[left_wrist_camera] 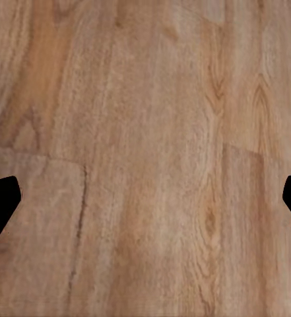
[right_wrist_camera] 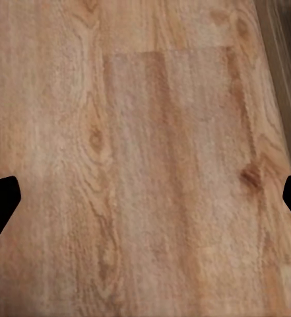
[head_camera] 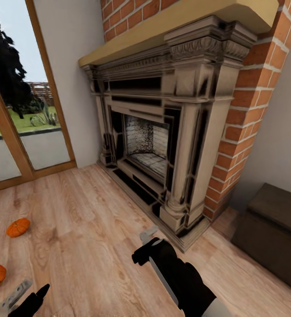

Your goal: Place each of the two pumpkins and all three candles from the living room inside a cabinet in the living room (use any cabinet), then make sure every cabinet is closed, and position the cauldron so it is next to a table in the living room.

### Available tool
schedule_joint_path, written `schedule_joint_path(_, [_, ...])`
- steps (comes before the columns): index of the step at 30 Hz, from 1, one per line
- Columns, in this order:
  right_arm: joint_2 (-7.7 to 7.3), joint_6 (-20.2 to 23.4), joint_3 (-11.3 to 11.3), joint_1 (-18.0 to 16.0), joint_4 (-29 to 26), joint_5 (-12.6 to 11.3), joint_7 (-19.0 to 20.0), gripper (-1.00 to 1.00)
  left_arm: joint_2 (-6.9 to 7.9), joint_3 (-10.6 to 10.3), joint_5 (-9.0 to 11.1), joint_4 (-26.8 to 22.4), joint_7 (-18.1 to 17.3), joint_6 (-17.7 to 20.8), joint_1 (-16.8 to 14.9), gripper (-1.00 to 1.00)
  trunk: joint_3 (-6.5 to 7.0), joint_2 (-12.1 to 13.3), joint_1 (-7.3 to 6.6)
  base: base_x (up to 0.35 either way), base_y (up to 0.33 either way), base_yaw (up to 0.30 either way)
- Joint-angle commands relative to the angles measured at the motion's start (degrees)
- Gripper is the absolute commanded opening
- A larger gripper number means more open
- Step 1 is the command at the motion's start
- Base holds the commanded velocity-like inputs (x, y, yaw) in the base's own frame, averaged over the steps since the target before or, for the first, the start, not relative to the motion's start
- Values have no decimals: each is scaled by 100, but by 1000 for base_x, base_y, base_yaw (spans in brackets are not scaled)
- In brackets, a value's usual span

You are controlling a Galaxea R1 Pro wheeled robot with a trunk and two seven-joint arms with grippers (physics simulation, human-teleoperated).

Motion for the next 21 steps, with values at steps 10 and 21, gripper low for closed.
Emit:
schedule_joint_path(10, [0,32,20,-60,-249,-111,-197,100,11,-319,-471,-361,795,2204,-897,100,-3,-2,-1,0,2,273])
schedule_joint_path(21, [0,24,6,-509,-53,-988,-246,100,-30,34,-525,-329,826,2791,-1341,100,-3,-2,-1,0,0,286])
